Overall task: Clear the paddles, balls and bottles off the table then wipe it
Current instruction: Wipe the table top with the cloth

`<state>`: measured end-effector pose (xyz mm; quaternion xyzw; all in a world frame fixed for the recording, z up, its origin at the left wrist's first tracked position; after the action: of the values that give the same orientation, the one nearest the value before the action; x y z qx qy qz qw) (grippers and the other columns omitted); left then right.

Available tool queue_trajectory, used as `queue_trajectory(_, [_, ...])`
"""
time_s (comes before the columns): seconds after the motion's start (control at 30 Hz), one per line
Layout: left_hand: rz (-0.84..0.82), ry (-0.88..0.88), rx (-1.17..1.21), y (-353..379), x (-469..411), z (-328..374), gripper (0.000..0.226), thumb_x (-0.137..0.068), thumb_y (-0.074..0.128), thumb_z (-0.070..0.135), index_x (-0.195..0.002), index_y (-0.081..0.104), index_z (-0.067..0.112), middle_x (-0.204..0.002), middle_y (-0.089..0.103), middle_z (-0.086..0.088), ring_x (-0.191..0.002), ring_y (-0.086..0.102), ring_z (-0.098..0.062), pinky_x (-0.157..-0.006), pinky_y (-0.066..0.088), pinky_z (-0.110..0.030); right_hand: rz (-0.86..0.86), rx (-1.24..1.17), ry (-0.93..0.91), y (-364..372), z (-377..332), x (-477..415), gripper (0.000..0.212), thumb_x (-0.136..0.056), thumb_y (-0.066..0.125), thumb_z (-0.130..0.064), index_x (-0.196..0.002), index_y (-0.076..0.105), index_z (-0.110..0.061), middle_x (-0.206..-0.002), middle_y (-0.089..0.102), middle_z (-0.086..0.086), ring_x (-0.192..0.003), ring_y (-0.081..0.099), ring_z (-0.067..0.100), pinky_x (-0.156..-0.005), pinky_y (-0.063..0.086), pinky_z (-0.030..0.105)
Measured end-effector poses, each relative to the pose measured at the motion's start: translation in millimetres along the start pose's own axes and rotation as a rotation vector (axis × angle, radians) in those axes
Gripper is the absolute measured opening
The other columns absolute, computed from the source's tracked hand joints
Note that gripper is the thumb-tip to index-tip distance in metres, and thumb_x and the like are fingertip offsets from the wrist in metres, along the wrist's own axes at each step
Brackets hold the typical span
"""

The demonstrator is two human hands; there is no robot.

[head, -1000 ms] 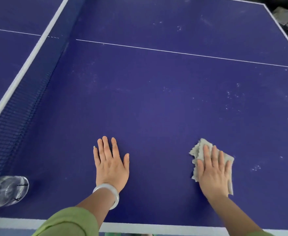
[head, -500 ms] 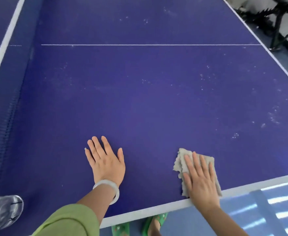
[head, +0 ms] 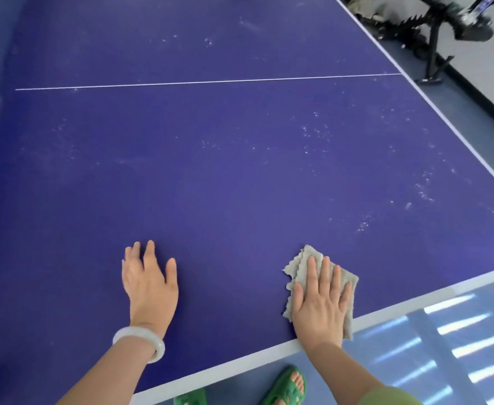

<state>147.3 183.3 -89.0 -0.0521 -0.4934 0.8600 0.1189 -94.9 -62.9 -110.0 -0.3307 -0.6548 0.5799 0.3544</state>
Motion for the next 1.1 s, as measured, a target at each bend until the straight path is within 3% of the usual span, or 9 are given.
queue_trajectory(0.1, [-0.048, 0.198, -0.034, 35, 12, 77, 0.056, -0.097, 0.054, 0.027, -0.145, 0.039, 0.002, -0.155, 0.028, -0.021, -0.148, 0.018, -0.035, -0.122, 0.01, -0.045, 0.0, 0.003, -0.142, -4, 3, -1, 0.062, -0.098, 0.022, -0.048, -0.156, 0.014, -0.027, -0.163, 0.012, 0.002, -0.151, 0.007, 0.024, -0.119, 0.005, 0.051])
queue_trajectory(0.27, [-0.156, -0.002, -0.195, 95, 23, 139, 0.071, -0.099, 0.04, 0.048, -0.151, 0.027, 0.002, -0.158, 0.016, -0.028, -0.148, 0.009, -0.042, -0.121, 0.009, -0.055, -0.019, 0.071, -0.507, -10, 51, -17, 0.063, -0.096, 0.032, -0.044, -0.155, 0.017, -0.029, -0.163, 0.014, -0.002, -0.15, 0.015, 0.023, -0.117, 0.014, 0.05])
queue_trajectory(0.43, [-0.065, -0.011, -0.347, 106, 26, 139, 0.074, -0.097, 0.019, 0.05, -0.151, 0.027, -0.001, -0.156, 0.019, -0.031, -0.147, 0.012, -0.045, -0.12, 0.011, -0.057, 0.008, 0.038, 0.115, -24, 188, -81, 0.062, -0.093, 0.005, -0.054, -0.153, 0.004, -0.039, -0.163, 0.014, -0.002, -0.15, 0.01, 0.021, -0.12, 0.003, 0.048])
queue_trajectory(0.53, [-0.061, -0.031, -0.376, 108, 25, 138, 0.074, -0.096, 0.016, 0.049, -0.15, 0.028, -0.001, -0.156, 0.02, -0.031, -0.147, 0.013, -0.045, -0.119, 0.012, -0.058, 0.024, -0.078, 0.321, -24, 178, -81, 0.07, -0.09, 0.003, -0.055, -0.155, 0.013, -0.03, -0.163, 0.013, 0.005, -0.15, 0.009, 0.028, -0.119, -0.001, 0.052])
queue_trajectory(0.6, [-0.049, -0.031, -0.386, 108, 25, 138, 0.074, -0.096, 0.015, 0.048, -0.149, 0.029, -0.002, -0.155, 0.022, -0.031, -0.146, 0.014, -0.045, -0.119, 0.014, -0.058, 0.057, -0.055, 0.12, -24, 125, -74, 0.067, -0.096, 0.009, -0.052, -0.154, 0.024, -0.022, -0.161, 0.02, 0.01, -0.148, 0.016, 0.033, -0.119, 0.005, 0.055])
queue_trajectory(0.7, [-0.037, -0.033, -0.398, 108, 24, 138, 0.073, -0.097, 0.014, 0.047, -0.149, 0.031, -0.002, -0.155, 0.023, -0.031, -0.146, 0.015, -0.045, -0.118, 0.016, -0.059, 0.011, 0.051, -0.577, -16, 36, -46, 0.058, -0.101, 0.019, -0.045, -0.154, 0.025, -0.022, -0.161, 0.02, 0.006, -0.148, 0.021, 0.031, -0.116, 0.014, 0.054])
queue_trajectory(0.8, [-0.018, -0.022, -0.404, 107, 24, 139, 0.073, -0.097, 0.016, 0.047, -0.148, 0.032, -0.002, -0.154, 0.024, -0.031, -0.146, 0.016, -0.045, -0.119, 0.015, -0.058, 0.023, 0.135, -0.94, -24, 41, -64, 0.057, -0.103, 0.018, -0.044, -0.156, 0.017, -0.024, -0.163, 0.014, 0.0, -0.149, 0.019, 0.026, -0.114, 0.018, 0.051])
queue_trajectory(1.0, [0.017, -0.015, -0.428, 107, 24, 139, 0.073, -0.096, 0.017, 0.047, -0.148, 0.032, -0.002, -0.154, 0.025, -0.031, -0.146, 0.016, -0.045, -0.119, 0.015, -0.058, 0.034, 0.02, -0.003, -33, 172, -171, 0.052, -0.101, 0.005, -0.046, -0.151, -0.005, -0.033, -0.163, 0.013, 0.005, -0.15, 0.008, 0.026, -0.118, 0.006, 0.052])
queue_trajectory(1.1, [0.037, -0.008, -0.426, 106, 25, 141, 0.073, -0.096, 0.018, 0.047, -0.147, 0.033, -0.003, -0.153, 0.026, -0.031, -0.145, 0.017, -0.046, -0.119, 0.015, -0.058, 0.067, 0.023, 0.006, -34, 112, -145, 0.058, -0.101, 0.01, -0.045, -0.154, 0.009, -0.024, -0.161, 0.017, 0.013, -0.148, 0.014, 0.034, -0.118, 0.005, 0.057])
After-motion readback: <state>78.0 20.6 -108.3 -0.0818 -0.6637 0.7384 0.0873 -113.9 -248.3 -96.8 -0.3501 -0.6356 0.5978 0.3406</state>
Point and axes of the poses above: each hand's wrist, its own x-axis away from the middle knuckle, its own y-axis out of the palm, z = x × y, the point moved 8 cm from there along -x, towards the middle knuckle
